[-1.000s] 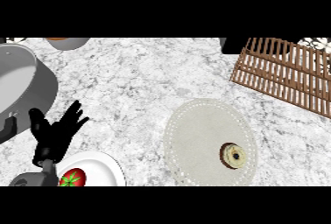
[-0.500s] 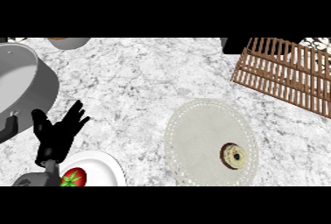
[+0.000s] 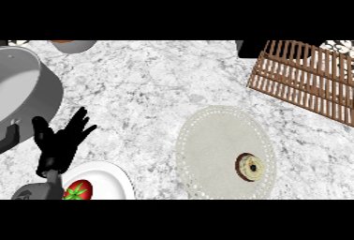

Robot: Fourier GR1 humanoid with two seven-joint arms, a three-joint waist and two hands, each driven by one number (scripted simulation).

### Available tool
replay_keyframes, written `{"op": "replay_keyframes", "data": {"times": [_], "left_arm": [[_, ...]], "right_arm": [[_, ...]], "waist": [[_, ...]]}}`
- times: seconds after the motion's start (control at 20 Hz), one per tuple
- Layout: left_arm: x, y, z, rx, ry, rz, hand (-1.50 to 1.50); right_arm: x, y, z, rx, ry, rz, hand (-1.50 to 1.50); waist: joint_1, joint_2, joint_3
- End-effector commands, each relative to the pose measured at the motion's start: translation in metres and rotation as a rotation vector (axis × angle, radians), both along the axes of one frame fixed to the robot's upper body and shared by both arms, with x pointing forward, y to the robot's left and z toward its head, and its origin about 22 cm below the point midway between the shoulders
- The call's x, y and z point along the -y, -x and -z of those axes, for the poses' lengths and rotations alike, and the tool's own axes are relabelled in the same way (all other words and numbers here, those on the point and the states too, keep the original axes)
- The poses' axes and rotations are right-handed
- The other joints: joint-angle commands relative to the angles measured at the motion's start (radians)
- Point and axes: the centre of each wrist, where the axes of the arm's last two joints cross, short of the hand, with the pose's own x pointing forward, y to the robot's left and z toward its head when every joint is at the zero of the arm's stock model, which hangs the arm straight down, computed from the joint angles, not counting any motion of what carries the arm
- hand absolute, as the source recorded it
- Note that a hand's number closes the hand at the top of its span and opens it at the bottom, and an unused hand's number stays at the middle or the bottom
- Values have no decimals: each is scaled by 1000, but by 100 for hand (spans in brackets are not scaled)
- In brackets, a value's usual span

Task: Pick the lemon from the placemat and place it in the tiered shelf

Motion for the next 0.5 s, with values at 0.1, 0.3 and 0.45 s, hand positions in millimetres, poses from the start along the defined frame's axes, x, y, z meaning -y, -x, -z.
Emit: {"op": "replay_keyframes", "data": {"times": [0.1,0.3,0.45], "left_arm": [[-5,5,6,-58,10,-22,0],[-5,17,8,-45,5,-12,0],[13,-1,6,-55,6,5,0]], "right_arm": [[24,1,10,20,4,-37,150],[13,-6,8,-18,19,-35,150],[19,-11,6,-48,64,-28,150]], "waist": [[-7,3,-5],[-4,2,-5],[-2,5,-5]]}}
